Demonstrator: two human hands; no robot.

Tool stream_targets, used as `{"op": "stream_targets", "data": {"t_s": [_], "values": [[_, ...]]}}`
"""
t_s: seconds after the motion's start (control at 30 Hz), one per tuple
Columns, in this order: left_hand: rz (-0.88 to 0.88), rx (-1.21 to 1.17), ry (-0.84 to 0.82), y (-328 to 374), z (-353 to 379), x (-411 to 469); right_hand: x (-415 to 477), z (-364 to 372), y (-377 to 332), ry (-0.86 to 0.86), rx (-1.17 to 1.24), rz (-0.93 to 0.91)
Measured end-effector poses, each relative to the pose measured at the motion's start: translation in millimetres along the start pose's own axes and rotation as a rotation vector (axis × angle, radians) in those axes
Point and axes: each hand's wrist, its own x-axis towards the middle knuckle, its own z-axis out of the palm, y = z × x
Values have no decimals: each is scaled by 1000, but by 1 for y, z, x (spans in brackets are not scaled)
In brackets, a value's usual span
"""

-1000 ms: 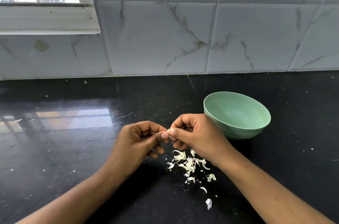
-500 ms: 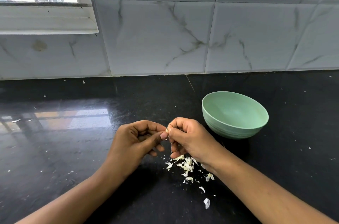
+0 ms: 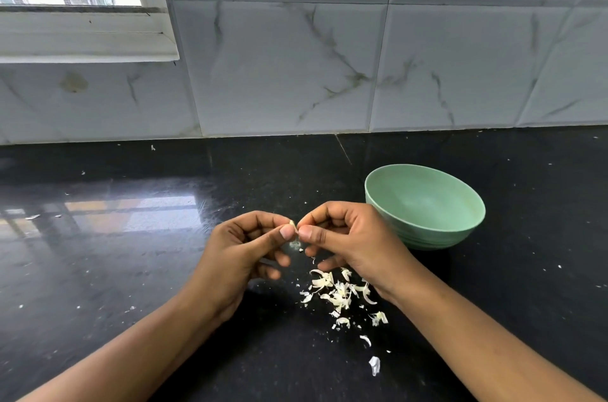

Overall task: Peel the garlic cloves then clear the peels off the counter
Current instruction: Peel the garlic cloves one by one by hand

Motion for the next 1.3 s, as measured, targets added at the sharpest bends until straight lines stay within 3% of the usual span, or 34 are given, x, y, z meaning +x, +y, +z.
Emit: {"op": "stream_targets", "data": {"t_s": [0.5,0.77,1.13,1.3], "values": [[-35,113,-41,4,-3,1,-1,4,4,-159,-58,50],[-159,163,-96,4,-3,2,-1,1,5,-171,-349,-33],[-229,93,-199,4,-7,4,2,0,10,-237,-286,-39],[-180,150,-164,1,-7,4,3,1,12,-227,-293,-44]]}}
